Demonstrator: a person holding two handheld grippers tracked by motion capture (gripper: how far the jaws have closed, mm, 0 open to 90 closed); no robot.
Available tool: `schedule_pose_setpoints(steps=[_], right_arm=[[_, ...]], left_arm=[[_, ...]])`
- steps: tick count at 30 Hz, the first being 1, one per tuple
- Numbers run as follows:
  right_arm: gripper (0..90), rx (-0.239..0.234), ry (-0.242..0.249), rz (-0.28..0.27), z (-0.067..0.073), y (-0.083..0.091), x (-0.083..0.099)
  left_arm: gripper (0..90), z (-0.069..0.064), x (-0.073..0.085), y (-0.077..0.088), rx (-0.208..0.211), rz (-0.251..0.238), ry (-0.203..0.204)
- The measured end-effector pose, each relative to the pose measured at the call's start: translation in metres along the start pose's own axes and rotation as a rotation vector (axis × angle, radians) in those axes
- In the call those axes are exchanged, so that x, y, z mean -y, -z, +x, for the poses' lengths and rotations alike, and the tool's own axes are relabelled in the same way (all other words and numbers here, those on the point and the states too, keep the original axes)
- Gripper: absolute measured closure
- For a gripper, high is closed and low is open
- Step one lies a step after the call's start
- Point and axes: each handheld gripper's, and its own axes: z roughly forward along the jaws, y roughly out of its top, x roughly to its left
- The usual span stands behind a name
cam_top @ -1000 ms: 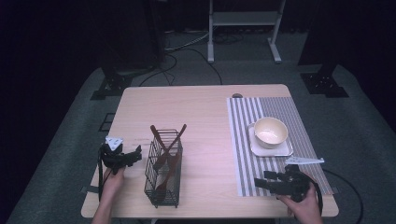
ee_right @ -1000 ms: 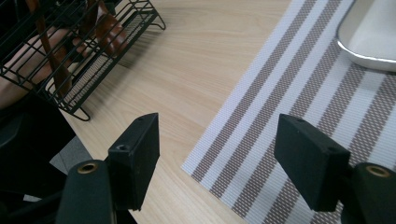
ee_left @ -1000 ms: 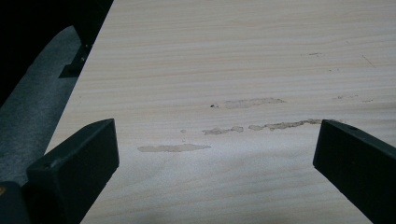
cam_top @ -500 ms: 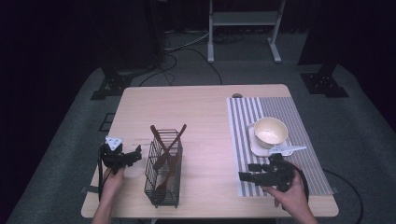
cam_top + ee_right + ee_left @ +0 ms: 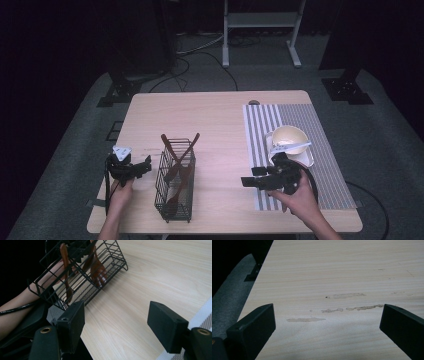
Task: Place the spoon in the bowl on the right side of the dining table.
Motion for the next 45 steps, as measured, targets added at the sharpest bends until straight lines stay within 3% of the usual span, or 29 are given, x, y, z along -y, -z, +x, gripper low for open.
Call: schedule_pose_setpoints(steps=[11,17,18,23,27,31,38,45], right_arm=[[28.3,-0.061,-0.011,0.044,0.012,-0.019,-0.026],[28.4,-0.117,0.010,0.066,0.026,-0.039,-0.048],[29.1,-0.143,0.012,0.082,0.035,-0.052,-0.059],[32.3,-0.165,0.050,0.124,0.053,-0.078,-0.077],[38.6,-0.151,0.065,0.155,0.061,-0.095,-0.085],[55.4,-0.143,0.046,0.179,0.064,-0.112,-0.090],[82.4,-0.170,0.037,0.163,0.068,-0.114,-0.089],[83.1,-0.166,0.045,0.136,0.074,-0.106,-0.094]], left_arm=[[0.0,0.000,0.000,0.000,0.001,0.000,-0.002],[0.0,-0.001,0.000,0.000,-0.001,0.000,0.000],[0.0,-0.001,0.000,0.000,-0.002,0.000,-0.001],[0.0,0.000,0.000,0.000,0.002,0.002,-0.002],[0.0,0.000,0.000,0.000,0.002,0.001,-0.001],[0.0,0.000,0.000,0.000,0.004,0.002,-0.002],[0.0,0.000,0.000,0.000,0.003,0.004,-0.008],[0.0,0.000,0.000,0.000,0.003,0.000,-0.005]])
